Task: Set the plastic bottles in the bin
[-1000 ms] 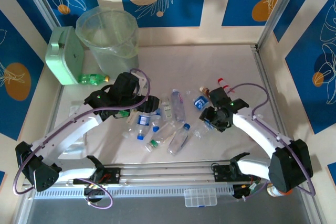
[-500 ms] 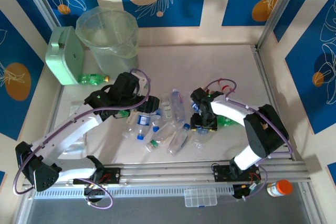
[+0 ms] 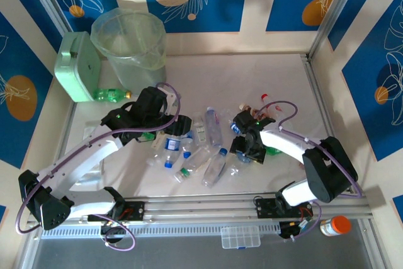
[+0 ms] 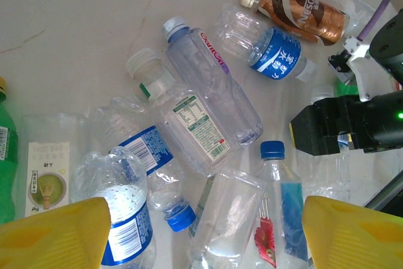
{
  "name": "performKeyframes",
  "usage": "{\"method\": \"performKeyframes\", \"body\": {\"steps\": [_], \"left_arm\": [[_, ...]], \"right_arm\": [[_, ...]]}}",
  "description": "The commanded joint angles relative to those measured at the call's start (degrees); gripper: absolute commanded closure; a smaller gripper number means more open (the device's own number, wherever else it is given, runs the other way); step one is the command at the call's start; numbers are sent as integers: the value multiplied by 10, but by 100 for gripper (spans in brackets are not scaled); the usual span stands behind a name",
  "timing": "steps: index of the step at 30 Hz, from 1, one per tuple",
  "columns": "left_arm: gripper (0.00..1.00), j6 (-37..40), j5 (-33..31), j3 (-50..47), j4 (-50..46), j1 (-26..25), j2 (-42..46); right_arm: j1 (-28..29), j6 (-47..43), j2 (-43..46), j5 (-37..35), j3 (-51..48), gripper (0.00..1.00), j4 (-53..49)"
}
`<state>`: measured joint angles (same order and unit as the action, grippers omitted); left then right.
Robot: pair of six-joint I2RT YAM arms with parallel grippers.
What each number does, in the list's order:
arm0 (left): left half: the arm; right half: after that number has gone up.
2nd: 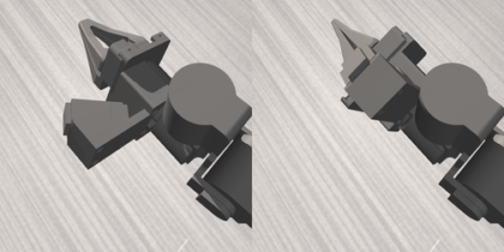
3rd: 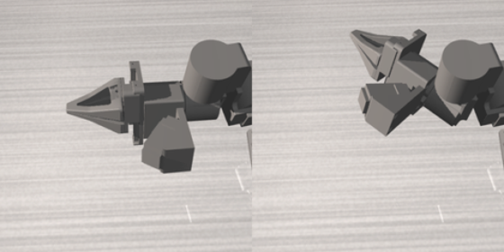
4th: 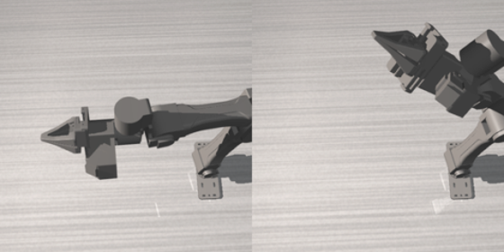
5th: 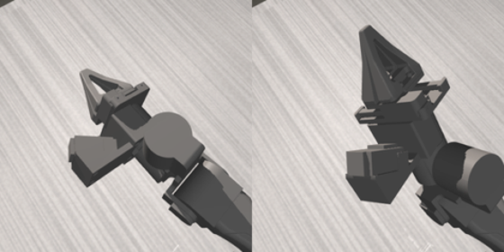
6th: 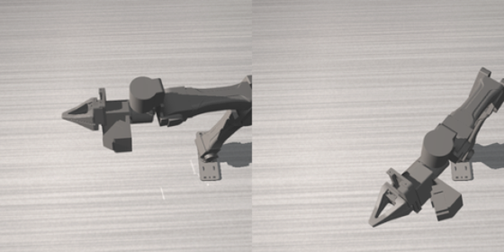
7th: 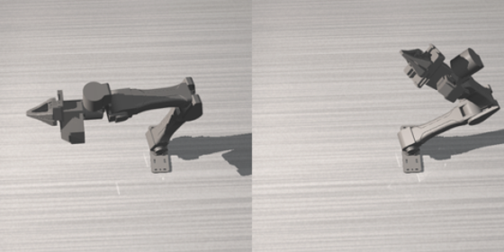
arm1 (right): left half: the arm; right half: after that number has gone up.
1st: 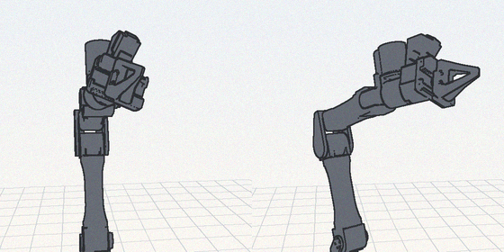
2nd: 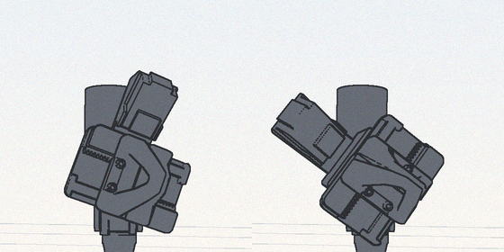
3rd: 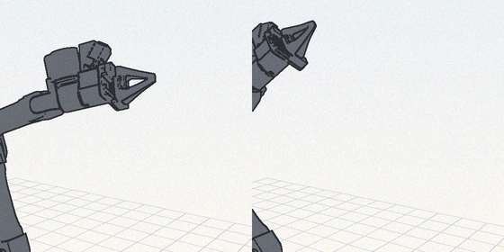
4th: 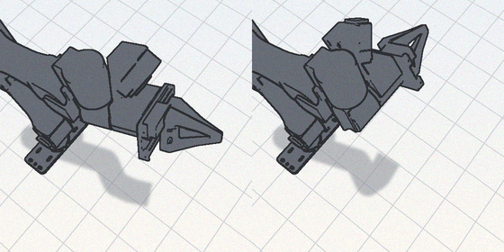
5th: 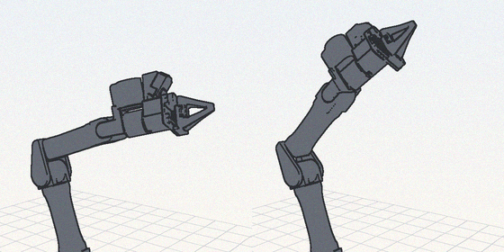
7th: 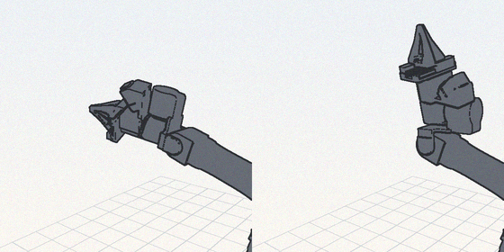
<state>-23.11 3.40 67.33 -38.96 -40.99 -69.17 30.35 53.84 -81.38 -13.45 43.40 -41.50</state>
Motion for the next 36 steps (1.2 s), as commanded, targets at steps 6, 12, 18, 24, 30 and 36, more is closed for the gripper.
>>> {"method": "performKeyframes", "body": {"steps": [6, 12, 18, 24, 30, 36], "left_arm": [[20, -23, 17, 10, 16, 6, -4], [20, -31, 22, 9, 20, 6, -4], [20, -26, 35, 15, 15, 6, -4], [20, -15, 117, 11, 43, 6, 7], [21, -91, 294, -52, 239, 4, 30], [19, -224, 453, -118, 517, -1, 17]], "right_arm": [[-32, 119, 103, 17, -70, 21, 38], [-38, 135, 104, 2, -72, 41, 28], [-31, 72, 143, 14, -48, 42, -3], [1, -72, 315, 52, 12, 43, -18], [0, -156, 390, 188, 96, 43, 61], [0, -144, 379, 264, 142, 44, 155]]}}
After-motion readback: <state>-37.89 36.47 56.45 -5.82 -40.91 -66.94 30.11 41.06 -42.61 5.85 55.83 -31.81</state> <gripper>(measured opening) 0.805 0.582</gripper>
